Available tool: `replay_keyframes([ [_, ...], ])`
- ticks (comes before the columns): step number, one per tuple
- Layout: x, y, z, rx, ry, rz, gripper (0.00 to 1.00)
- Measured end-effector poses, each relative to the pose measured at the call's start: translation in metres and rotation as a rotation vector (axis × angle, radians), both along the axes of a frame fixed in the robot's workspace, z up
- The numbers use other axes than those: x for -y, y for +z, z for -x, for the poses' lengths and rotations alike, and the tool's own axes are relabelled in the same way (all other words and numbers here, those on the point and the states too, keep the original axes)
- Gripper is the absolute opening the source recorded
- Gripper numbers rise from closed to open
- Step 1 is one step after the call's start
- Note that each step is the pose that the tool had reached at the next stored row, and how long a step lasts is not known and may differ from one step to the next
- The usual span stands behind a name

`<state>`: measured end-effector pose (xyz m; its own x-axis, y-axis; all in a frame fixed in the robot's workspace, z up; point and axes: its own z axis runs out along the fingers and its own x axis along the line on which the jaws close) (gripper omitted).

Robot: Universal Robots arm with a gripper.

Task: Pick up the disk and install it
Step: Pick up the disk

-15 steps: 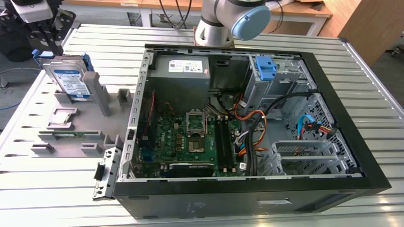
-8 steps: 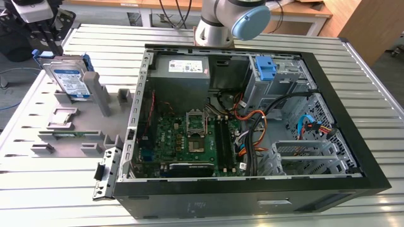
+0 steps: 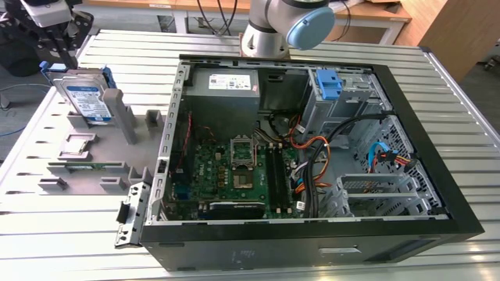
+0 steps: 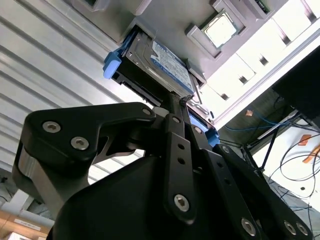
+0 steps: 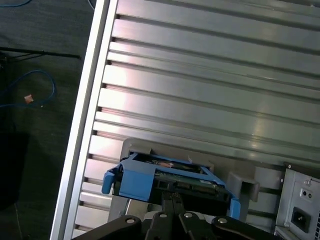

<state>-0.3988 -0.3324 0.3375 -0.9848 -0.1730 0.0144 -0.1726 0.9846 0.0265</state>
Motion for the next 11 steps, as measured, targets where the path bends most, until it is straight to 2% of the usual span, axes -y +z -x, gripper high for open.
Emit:
replay_keyframes([
  [11,0.0000,-0.0003,0.0000,0.0000,0.189,0.0000,0.11],
])
